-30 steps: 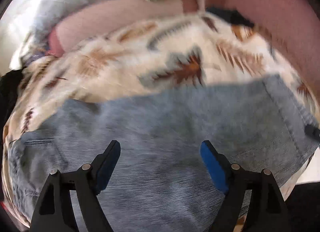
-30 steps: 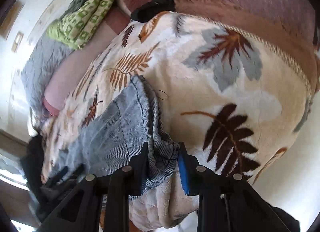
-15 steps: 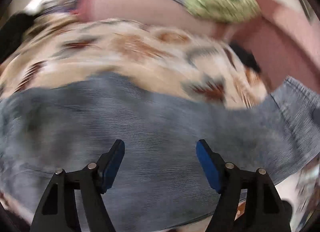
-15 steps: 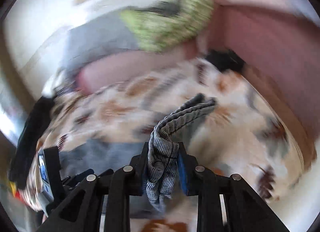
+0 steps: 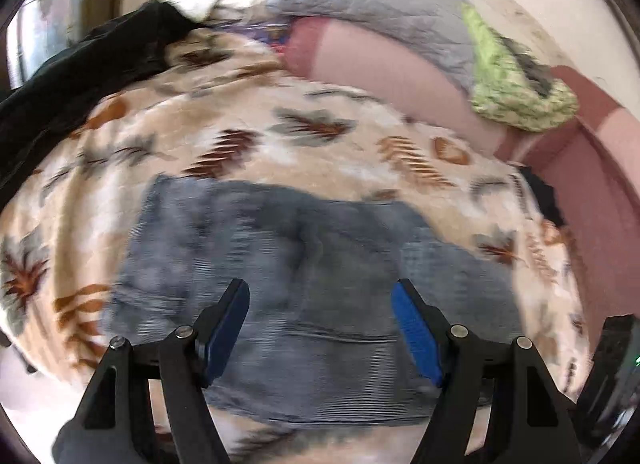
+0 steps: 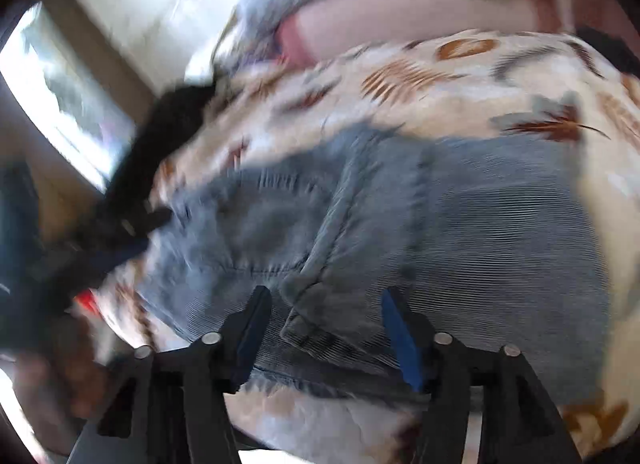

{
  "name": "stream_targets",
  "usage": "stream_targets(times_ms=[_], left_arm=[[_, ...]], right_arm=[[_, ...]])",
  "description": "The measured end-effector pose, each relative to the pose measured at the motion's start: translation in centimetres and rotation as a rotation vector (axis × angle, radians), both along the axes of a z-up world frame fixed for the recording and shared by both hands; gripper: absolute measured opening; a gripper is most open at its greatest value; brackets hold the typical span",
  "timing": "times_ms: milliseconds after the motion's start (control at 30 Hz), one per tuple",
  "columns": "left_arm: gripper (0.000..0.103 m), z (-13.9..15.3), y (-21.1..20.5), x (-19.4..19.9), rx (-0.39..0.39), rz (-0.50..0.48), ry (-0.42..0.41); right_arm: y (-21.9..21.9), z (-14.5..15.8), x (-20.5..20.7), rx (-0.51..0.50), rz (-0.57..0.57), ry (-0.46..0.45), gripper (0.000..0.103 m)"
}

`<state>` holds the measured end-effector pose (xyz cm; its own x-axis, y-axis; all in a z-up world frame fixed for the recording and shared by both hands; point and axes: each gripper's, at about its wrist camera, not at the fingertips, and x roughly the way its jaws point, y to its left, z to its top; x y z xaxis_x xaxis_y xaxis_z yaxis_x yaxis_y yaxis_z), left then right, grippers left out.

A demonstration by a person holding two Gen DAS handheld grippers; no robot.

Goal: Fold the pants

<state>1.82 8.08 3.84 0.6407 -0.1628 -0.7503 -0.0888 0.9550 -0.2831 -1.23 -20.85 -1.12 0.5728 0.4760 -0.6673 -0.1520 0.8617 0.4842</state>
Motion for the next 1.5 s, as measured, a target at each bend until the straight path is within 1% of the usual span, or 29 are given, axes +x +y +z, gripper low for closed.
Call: stream_targets(times_ms=[100,133,167,200,233,267,300,333,400,467,533,600,633,667,700,733,767,800,900,967,1033,1100,1200,1233,1267,1300,1333,1400,1500], left_arm=[[0.075,1.0,-3.7,0.6,-0.041,-0.11,-0.027],[0.075,0.9,-5.2,0.9,-0.057,-0.152,-0.024],[0.075,0.5,-6.7,1.2,-0.052,-0.18,-0.006],[0.075,-0.6,-8.1,1.8,-0.032,-0.199,0.036],[0.075,-3.2,-9.7,2.9,0.013,-0.225,0.134],[0.075,-5.3,-10.6,3.6,0.051,-0.239,0.213],[0.073,-8.0,-11.5,3.9,0.12,-0.252,0.287],[0.075,-7.5,-12.3,3.0,0.197,-0.269,0.205],[0.074,-6.5,-13.4,2.3,0.269,-0.272,0.21],[0.074,-4.6,-13.6,1.8,0.201,-0.286,0.173],[0.075,-2.7,-14.2,1.3,0.241,-0.29,0.094],[0.075,-2.4,-14.9,1.6,0.248,-0.312,0.071],[0.075,-3.2,-15.0,2.2,0.246,-0.318,0.106],[0.075,-4.9,-15.2,2.9,0.249,-0.317,0.182],[0.075,-6.3,-15.4,3.4,0.27,-0.318,0.235],[0.082,-6.8,-15.8,3.2,0.334,-0.318,0.205],[0.082,-6.5,-16.1,2.8,0.356,-0.327,0.186],[0.081,-6.0,-16.0,2.6,0.344,-0.335,0.187],[0.081,-3.2,-14.7,2.8,0.255,-0.316,0.115],[0.081,-1.3,-13.4,3.9,0.158,-0.281,0.064],[0.081,-0.5,-12.5,5.0,0.077,-0.236,0.047],[0.081,-1.4,-12.7,7.0,-0.002,-0.24,0.076],[0.081,-4.5,-13.5,9.1,-0.075,-0.259,0.178],[0.08,-5.9,-14.1,9.5,-0.025,-0.255,0.225],[0.079,-6.5,-14.6,9.0,0.049,-0.239,0.233],[0.078,-7.0,-15.2,8.8,0.15,-0.217,0.223],[0.078,-7.5,-15.8,8.7,0.195,-0.232,0.211],[0.079,-7.5,-16.5,8.2,0.239,-0.237,0.188],[0.08,-7.5,-16.8,8.1,0.245,-0.236,0.186]], right_arm=[[-5.3,0.4,-0.7,0.09,-0.126,-0.001,0.078],[-6.6,-0.4,-0.5,0.122,-0.145,0.029,0.08],[-7.9,-2.3,0.1,0.156,-0.163,0.106,0.08],[-8.8,-4.9,0.6,0.18,-0.168,0.22,0.08],[-9.4,-6.7,0.7,0.237,-0.143,0.253,0.08],[-9.8,-6.4,0.4,0.254,-0.137,0.225,0.079],[-10.2,-5.9,0.4,0.269,-0.124,0.247,0.079],[-10.5,-5.1,0.6,0.277,-0.113,0.27,0.079],[-11.0,-3.1,1.1,0.303,-0.088,0.214,0.079],[-11.4,-1.5,2.8,0.333,-0.07,0.18,0.079],[-11.8,-0.9,5.1,0.395,-0.047,0.176,0.079],[-11.4,-2.0,8.8,0.466,-0.011,0.213,0.079],[-11.0,-3.2,10.7,0.494,0.023,0.258,0.079],[-10.7,-4.7,12.6,0.492,0.028,0.305,0.079],[-11.1,-6.5,13.8,0.438,-0.007,0.353,0.078],[-11.3,-8.1,14.8,0.409,-0.024,0.391,0.073],[-12.0,-8.6,15.0,0.445,-0.045,0.393,0.066],[-12.5,-8.1,14.6,0.488,-0.055,0.377,0.066],[-13.8,-5.1,11.8,0.405,-0.06,0.241,0.07],[-14.9,-4.5,9.9,0.372,-0.085,0.227,0.071],[-16.0,-5.2,8.4,0.34,-0.133,0.268,0.071],[-16.0,-6.2,7.5,0.351,-0.115,0.314,0.072],[-14.6,-7.6,7.1,0.355,-0.074,0.352,0.071],[-14.2,-7.4,6.9,0.316,-0.072,0.339,0.068],[-13.8,-7.0,6.7,0.249,-0.068,0.33,0.053],[-13.2,-6.7,6.7,0.181,-0.057,0.333,0.028],[-12.9,-6.7,6.7,0.156,-0.049,0.337,0.019],[-11.8,-6.2,6.4,0.031,-0.035,0.307,0.011],[-9.2,-5.1,5.0,-0.19,0.001,0.238,0.011]])
